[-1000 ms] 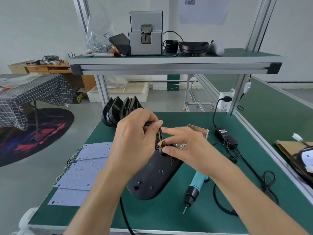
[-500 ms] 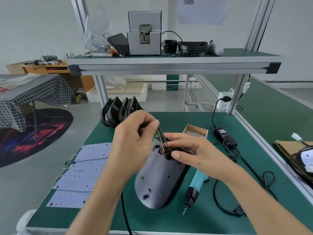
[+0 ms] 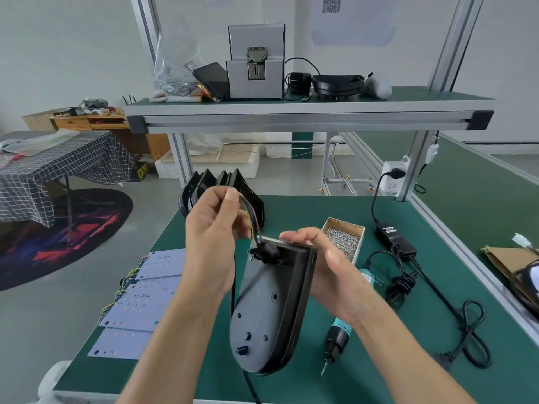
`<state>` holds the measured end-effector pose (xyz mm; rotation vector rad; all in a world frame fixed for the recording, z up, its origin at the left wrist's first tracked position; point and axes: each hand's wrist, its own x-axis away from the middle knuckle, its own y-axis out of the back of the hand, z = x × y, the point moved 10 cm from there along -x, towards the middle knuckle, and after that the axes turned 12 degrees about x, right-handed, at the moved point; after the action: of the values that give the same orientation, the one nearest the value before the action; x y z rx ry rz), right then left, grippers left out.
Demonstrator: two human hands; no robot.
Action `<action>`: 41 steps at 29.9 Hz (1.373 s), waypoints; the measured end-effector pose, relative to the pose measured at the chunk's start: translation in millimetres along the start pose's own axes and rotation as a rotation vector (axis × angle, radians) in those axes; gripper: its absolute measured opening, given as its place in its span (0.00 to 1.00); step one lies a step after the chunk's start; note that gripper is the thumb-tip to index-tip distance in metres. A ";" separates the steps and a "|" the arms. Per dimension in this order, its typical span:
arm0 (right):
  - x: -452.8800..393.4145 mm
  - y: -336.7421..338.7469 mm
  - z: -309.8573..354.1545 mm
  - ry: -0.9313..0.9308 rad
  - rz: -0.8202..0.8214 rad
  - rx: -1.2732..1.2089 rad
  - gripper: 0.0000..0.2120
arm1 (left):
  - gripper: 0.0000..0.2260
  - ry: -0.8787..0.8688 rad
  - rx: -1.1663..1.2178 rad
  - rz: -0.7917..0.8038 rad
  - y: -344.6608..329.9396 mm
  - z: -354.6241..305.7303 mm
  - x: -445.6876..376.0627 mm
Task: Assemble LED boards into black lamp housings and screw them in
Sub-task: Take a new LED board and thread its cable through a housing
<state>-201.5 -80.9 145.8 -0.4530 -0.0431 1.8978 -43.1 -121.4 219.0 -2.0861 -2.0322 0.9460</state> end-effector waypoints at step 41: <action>9.1 14.8 33.2 -0.157 -0.394 0.187 0.23 | 0.13 -0.447 -0.723 0.350 -41.8 -6.8 45.2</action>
<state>-228.5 -71.9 170.3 -0.1519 -0.0538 1.5284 -79.7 -72.1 227.3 -2.8872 -2.5693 0.8578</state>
